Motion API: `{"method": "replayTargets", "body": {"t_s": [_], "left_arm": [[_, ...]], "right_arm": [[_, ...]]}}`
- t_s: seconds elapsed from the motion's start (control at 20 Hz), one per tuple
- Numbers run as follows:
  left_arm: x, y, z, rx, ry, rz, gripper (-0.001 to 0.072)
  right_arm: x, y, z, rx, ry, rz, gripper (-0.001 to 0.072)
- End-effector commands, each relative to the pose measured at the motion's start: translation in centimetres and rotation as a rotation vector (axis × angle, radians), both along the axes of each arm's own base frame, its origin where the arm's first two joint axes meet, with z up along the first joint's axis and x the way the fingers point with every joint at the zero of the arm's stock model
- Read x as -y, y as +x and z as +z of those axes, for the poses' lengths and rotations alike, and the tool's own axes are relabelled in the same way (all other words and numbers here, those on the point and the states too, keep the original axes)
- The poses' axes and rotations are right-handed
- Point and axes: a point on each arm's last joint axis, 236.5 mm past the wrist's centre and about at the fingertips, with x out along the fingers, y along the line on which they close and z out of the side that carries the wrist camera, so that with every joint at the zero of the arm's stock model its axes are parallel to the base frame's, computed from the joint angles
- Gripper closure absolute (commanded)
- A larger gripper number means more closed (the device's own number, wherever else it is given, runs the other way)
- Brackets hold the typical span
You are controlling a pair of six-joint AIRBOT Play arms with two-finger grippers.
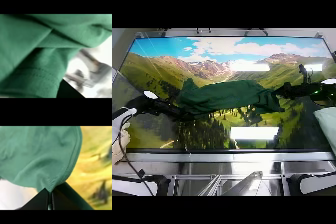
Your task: Fold the shirts.
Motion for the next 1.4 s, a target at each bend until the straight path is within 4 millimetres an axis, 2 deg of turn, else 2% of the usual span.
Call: {"method": "replayTargets", "body": {"t_s": [0.0,0.1,0.25,0.35,0.45,0.55,0.65,0.75,0.85,0.95,1.05,1.15,1.2,1.3,1.35], "left_arm": [[0.2,0.4,8.6,0.168,-0.080,-0.013,0.0686],[0.3,-0.1,15.6,0.310,-0.147,0.009,0.0685],[-0.1,-0.7,26.8,0.573,-0.229,0.038,0.0686],[-0.8,-1.3,33.7,0.757,-0.222,0.051,0.0685],[-1.4,-2.5,40.4,0.955,-0.182,0.059,0.0685],[-2.1,-4.5,47.0,1.167,-0.102,0.084,0.0685],[-3.6,-6.6,52.0,1.339,0.026,0.145,0.0685],[-5.2,-8.3,54.9,1.433,0.162,0.216,0.0684],[-5.9,-8.9,56.5,1.474,0.228,0.259,0.0684],[-5.7,-8.8,57.3,1.468,0.213,0.239,0.0684],[-5.7,-7.7,58.1,1.446,0.164,0.217,0.0684],[-6.1,-6.6,59.0,1.448,0.145,0.198,0.0685],[-6.3,-5.9,59.1,1.431,0.134,0.178,0.0685],[-6.1,-3.7,57.8,1.364,0.066,0.114,0.0685],[-6.0,-2.0,56.6,1.317,0.019,0.092,0.0684]], "right_arm": [[-0.7,-1.2,4.7,0.078,0.003,0.052,0.0690],[-0.2,-1.6,9.4,0.188,-0.030,0.039,0.0691],[1.2,-2.5,19.2,0.415,-0.040,-0.038,0.0690],[1.8,-4.2,25.8,0.574,-0.052,-0.085,0.0690],[2.0,-7.2,32.5,0.762,-0.123,-0.117,0.0691],[2.2,-10.7,38.7,0.945,-0.228,-0.188,0.0690],[2.7,-14.2,43.9,1.108,-0.332,-0.303,0.0690],[2.9,-17.6,48.0,1.247,-0.438,-0.416,0.0691],[3.3,-20.7,51.8,1.391,-0.539,-0.547,0.0691],[2.8,-23.7,55.0,1.528,-0.649,-0.605,0.0691],[1.7,-25.2,56.7,1.602,-0.707,-0.593,0.0691],[1.9,-24.9,57.2,1.603,-0.702,-0.593,0.0691],[2.4,-23.9,56.9,1.579,-0.677,-0.586,0.0691],[3.4,-20.7,55.1,1.496,-0.585,-0.529,0.0691],[4.1,-18.3,53.6,1.433,-0.516,-0.489,0.0690]]}}
